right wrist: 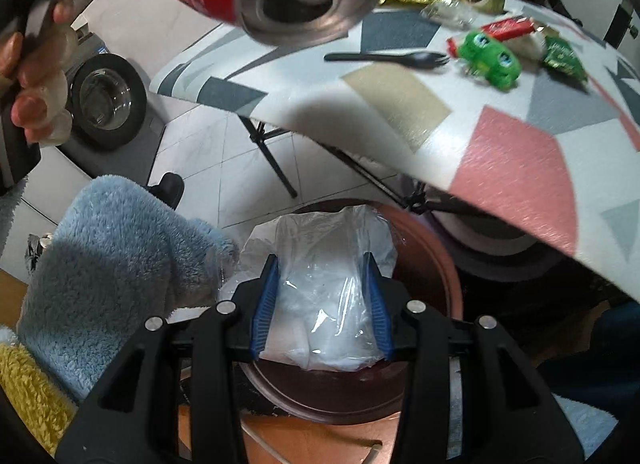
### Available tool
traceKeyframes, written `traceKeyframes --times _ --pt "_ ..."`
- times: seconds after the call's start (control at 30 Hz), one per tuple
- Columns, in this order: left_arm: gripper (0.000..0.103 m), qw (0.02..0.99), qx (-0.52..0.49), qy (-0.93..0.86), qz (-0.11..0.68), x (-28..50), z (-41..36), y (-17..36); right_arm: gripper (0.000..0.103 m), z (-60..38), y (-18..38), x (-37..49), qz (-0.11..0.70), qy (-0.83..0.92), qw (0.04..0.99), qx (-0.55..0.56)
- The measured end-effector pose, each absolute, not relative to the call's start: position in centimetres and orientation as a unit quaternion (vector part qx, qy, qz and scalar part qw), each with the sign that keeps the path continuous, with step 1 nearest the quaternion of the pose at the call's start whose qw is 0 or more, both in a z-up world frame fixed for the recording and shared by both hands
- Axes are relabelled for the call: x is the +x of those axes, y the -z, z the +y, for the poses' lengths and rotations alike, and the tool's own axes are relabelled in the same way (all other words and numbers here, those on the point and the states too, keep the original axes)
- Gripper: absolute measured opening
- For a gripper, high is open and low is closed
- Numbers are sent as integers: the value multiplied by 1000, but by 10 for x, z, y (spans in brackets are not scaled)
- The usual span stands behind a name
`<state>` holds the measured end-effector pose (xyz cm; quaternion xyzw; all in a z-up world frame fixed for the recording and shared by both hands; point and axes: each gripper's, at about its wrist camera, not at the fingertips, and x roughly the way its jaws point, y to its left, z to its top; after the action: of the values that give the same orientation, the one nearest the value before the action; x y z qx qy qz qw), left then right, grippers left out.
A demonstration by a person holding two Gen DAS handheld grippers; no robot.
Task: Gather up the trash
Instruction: 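Carry the can and bag to the brown bin and release both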
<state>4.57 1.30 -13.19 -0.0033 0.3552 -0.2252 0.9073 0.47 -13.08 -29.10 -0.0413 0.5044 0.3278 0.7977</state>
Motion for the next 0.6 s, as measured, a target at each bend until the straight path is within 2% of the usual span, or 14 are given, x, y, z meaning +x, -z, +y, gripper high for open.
traceKeyframes --times 0.03,0.2,0.53,0.6 --pt "19 907 -4 225 356 46 14 132 45 -130 293 5 508 -330 795 -38" --pt "19 907 -2 224 357 43 15 134 67 -128 297 5 517 -347 783 -5" --pt "19 906 17 228 355 19 9 143 76 -181 247 3 450 -261 853 -31" --pt "19 905 22 230 357 13 6 149 88 -195 232 2 425 -242 872 -31"
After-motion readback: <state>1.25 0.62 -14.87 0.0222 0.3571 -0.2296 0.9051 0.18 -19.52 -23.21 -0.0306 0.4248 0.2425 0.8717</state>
